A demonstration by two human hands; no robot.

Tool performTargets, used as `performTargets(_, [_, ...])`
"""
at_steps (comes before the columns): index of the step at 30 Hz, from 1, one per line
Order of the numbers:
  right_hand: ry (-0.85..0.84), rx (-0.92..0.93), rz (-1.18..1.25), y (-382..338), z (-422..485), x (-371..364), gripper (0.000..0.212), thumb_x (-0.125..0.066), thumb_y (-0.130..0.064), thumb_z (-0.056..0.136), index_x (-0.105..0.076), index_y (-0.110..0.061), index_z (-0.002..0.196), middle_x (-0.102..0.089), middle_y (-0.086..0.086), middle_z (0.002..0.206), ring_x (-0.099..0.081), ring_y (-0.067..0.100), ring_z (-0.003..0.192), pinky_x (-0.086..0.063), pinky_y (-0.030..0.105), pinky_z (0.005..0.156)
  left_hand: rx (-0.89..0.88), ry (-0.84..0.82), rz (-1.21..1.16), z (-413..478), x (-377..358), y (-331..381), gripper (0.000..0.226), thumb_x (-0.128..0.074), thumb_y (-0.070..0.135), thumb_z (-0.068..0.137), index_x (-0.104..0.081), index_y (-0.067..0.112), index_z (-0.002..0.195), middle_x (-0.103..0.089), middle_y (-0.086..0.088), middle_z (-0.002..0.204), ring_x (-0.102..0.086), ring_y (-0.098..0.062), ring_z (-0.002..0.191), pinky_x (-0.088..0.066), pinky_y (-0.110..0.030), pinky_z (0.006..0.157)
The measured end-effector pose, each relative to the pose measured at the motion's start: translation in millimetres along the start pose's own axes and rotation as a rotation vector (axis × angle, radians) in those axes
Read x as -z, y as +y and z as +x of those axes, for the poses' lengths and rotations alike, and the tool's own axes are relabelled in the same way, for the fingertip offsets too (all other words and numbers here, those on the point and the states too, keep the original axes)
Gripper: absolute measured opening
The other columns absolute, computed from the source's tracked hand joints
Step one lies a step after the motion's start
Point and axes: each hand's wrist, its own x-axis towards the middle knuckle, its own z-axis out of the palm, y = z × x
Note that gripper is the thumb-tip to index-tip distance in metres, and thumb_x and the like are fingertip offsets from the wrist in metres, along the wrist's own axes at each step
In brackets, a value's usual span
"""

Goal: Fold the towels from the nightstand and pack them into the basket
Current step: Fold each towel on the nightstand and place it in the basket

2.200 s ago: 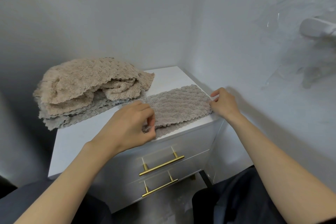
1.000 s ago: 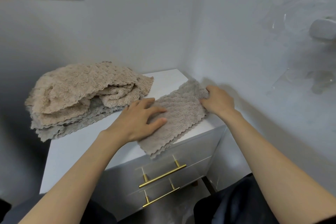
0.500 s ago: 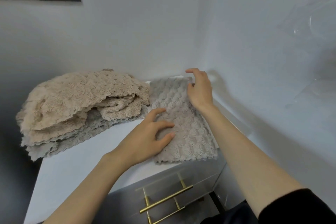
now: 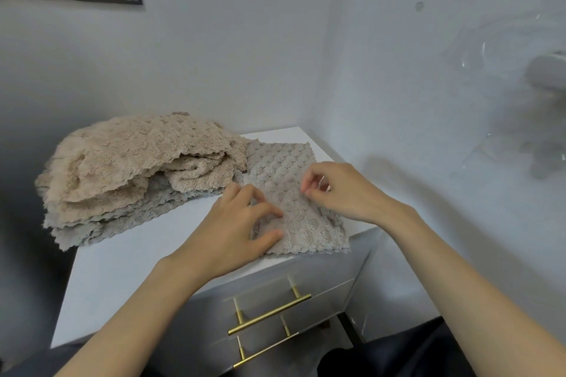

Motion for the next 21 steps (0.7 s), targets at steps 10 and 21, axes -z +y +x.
performTargets(10, [-0.212,0.095,-0.293,6,-66,-11,0.042,-0.074,-0.025,0.071,-0.046,-0.037,0.099,-0.039,-0.019,0.101,-0.037,0.002,0.094,-0.036,0.016,0.066,-0.054,-0.116,0.020,-17,5,4,0.055,-0.059,0.062,0.081,-0.048,0.041,0.131,-0.045,0.019,0.124,-0.046,-0.002,0.112,-0.038,-0.021,0.092])
performTargets(21, [-0.024,0.039,-0.079,15,-63,-5,0.016,-0.055,-0.011,0.089,-0.061,-0.024,0.096,-0.066,0.001,0.084,-0.059,0.020,0.078,-0.047,0.031,0.073,-0.032,-0.047,0.113,-22,2,6,0.052,-0.047,0.068,0.084,-0.051,0.040,0.128,-0.050,0.020,0.124,-0.046,-0.005,0.115,-0.039,-0.024,0.093])
